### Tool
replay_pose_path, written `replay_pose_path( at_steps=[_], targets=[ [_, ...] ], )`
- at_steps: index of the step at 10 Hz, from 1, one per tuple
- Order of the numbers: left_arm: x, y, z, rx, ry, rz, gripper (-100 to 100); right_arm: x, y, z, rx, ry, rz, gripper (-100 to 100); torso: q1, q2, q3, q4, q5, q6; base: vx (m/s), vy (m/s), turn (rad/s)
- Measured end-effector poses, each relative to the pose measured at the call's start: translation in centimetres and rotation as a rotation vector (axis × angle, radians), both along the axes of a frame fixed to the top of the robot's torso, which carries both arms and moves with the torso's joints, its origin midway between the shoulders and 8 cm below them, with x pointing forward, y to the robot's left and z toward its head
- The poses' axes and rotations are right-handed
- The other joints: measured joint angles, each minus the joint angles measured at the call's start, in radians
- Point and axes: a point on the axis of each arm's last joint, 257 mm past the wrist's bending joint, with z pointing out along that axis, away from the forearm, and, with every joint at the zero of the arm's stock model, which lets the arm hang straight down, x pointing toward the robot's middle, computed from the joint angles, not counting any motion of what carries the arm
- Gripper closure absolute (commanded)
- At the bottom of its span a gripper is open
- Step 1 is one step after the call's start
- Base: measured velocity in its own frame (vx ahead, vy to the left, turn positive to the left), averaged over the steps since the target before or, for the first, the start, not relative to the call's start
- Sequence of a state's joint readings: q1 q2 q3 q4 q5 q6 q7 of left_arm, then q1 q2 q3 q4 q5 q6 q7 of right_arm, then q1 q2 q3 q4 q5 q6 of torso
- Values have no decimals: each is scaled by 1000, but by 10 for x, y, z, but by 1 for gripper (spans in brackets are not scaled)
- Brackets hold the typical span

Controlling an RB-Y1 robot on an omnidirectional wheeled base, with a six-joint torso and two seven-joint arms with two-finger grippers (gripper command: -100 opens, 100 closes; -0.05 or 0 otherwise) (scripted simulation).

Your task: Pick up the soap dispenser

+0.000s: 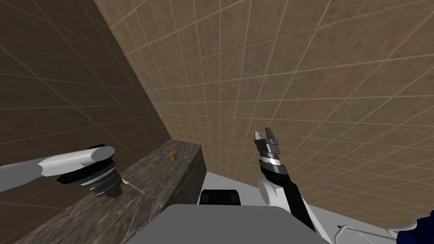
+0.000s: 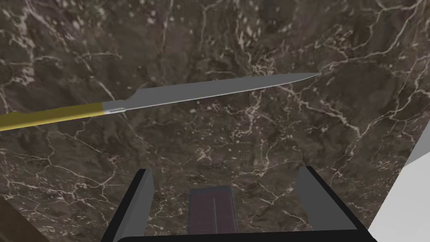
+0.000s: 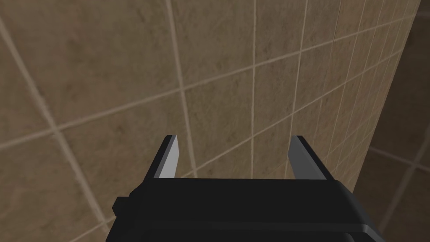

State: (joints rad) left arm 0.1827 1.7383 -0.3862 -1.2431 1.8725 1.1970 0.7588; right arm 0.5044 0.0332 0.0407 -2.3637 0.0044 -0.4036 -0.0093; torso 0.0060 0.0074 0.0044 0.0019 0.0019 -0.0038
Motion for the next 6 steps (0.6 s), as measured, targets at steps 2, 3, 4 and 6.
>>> replay_pose_path(
  at_steps=[2,3,4,6],
  targets=[
    [-12,6,7,10,30,24,-100,0,0,0,0,0,0,0,-3,-2,-1,0,-1,0,-69,33,20],
    [-22,11,10,21,51,43,-100,0,0,0,0,0,0,0,-2,-1,0,0,-1,0,-160,64,88],
    [-33,17,14,34,81,64,-100,0,0,0,0,0,0,0,-1,3,2,1,0,0,-188,66,114],
    [-52,22,13,43,125,89,0,0,0,0,0,0,0,0,-3,1,1,1,0,0,-49,17,11]
  ],
)
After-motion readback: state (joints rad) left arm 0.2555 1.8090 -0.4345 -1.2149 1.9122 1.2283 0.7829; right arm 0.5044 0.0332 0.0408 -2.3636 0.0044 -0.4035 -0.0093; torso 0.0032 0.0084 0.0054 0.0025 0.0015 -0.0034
